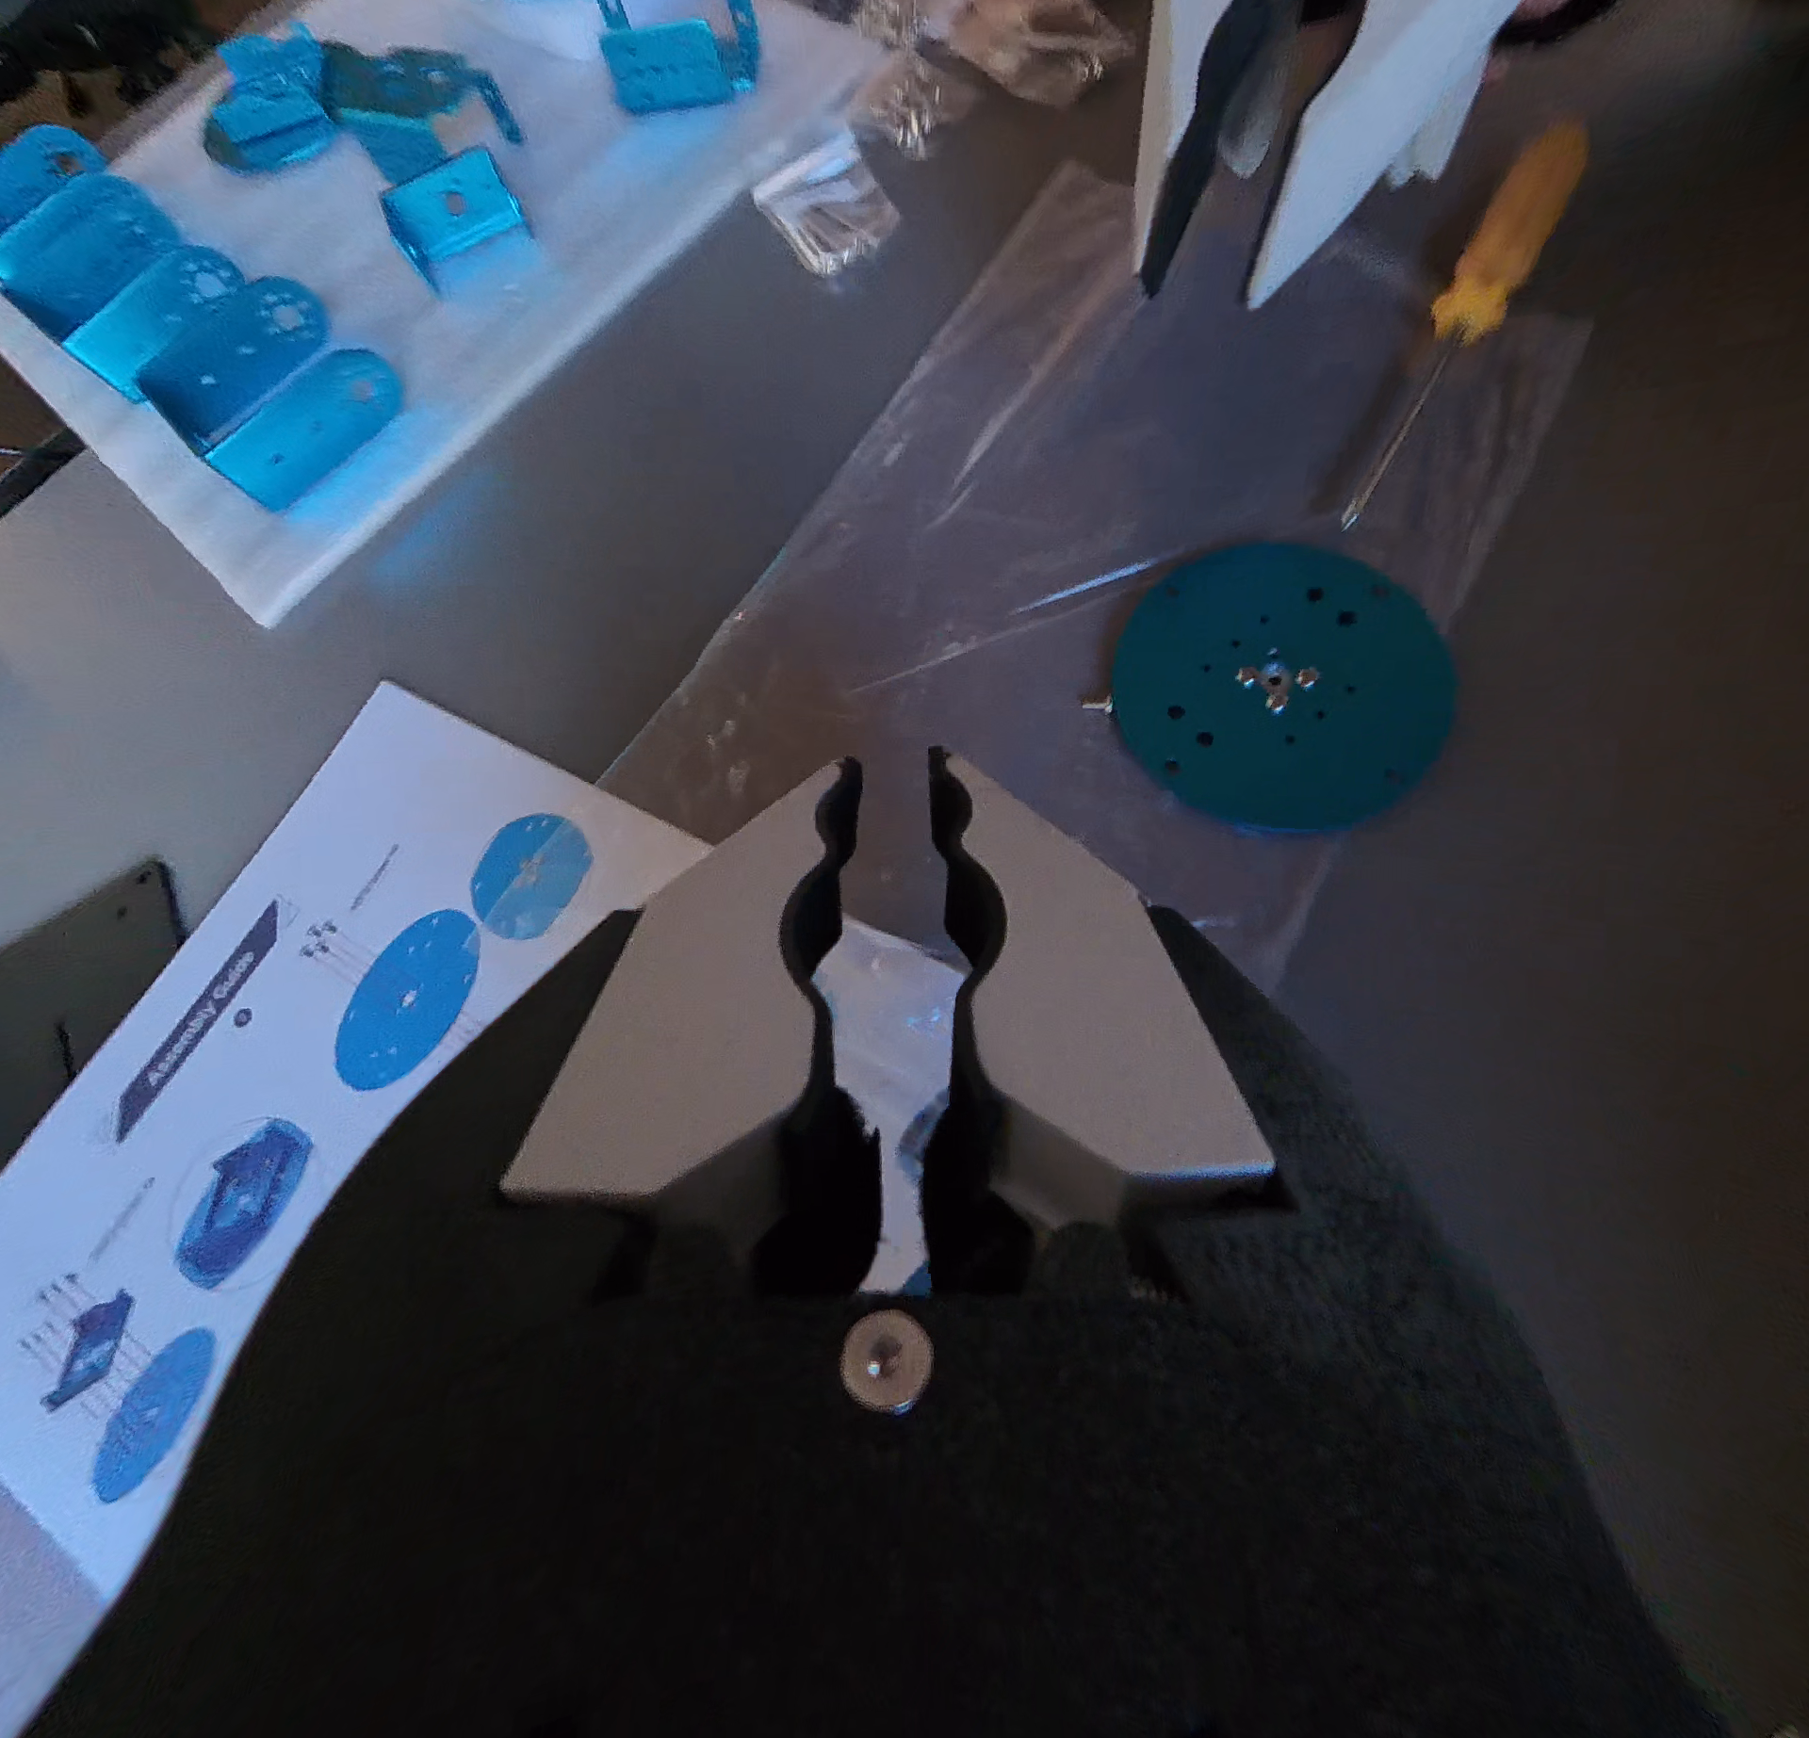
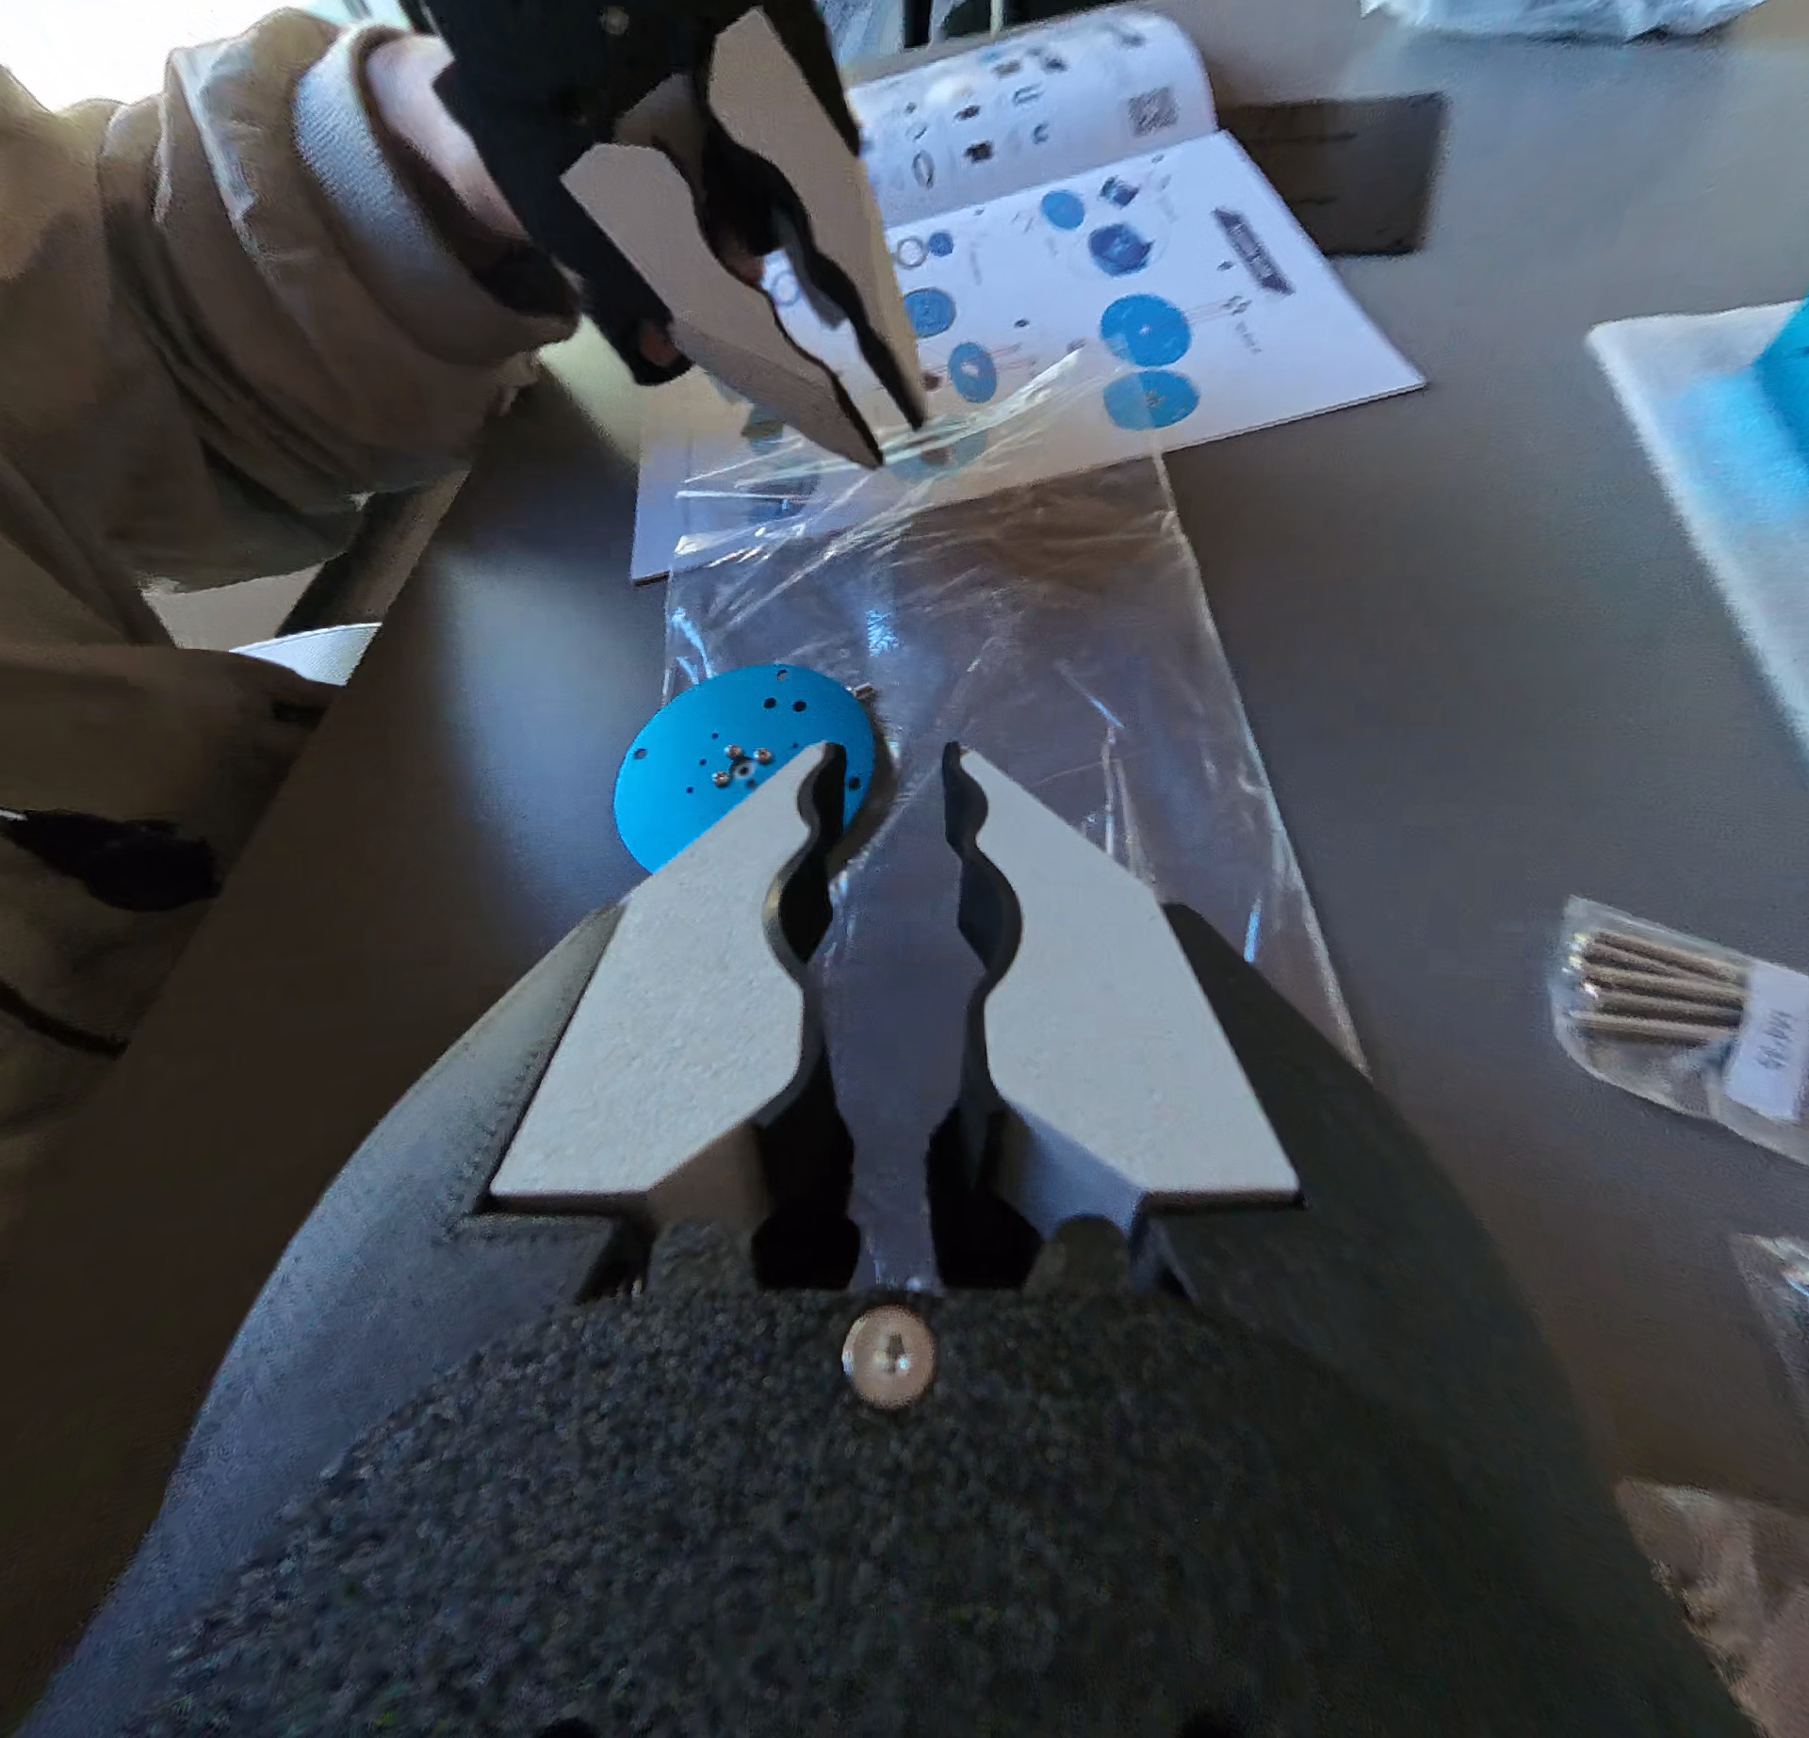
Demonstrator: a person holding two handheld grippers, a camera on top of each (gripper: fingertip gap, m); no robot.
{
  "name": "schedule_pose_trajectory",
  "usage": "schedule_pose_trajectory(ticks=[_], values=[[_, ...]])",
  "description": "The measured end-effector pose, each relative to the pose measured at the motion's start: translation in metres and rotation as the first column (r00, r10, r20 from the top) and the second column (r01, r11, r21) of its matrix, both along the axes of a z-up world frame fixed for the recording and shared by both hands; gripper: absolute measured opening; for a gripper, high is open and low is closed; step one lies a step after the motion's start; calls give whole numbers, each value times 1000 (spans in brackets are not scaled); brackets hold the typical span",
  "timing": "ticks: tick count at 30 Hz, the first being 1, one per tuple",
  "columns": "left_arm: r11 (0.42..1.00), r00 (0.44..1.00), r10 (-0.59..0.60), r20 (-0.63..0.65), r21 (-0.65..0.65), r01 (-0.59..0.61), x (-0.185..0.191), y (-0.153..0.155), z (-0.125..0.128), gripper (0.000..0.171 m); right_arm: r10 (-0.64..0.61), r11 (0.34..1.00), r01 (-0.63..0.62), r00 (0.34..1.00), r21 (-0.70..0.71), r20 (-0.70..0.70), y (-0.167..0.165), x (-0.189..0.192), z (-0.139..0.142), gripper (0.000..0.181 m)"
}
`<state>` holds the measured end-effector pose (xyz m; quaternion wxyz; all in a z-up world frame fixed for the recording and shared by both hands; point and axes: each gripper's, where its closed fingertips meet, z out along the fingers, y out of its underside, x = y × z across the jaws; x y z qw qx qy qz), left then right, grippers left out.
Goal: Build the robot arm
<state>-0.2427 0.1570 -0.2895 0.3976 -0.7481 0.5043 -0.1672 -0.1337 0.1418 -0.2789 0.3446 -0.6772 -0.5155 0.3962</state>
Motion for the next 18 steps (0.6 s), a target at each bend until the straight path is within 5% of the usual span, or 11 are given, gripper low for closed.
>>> schedule_pose_trajectory(ticks=[7, 12, 18], values=[[991, 992, -121, -21, -67, 120, 10, -23, -33, 17, 5, 998, -5, 1000, 57, 7, 1, 0, -5, 20], [978, 979, -201, -16, -55, 200, 26, -23, -33, 18, 71, 989, -79, 995, 125, 66, 0, -13, -12, 20], [953, 950, -302, -75, -10, 302, 37, -24, -34, 17, 198, 979, -203, 958, 5, 206, -4, -50, -31, 18]])
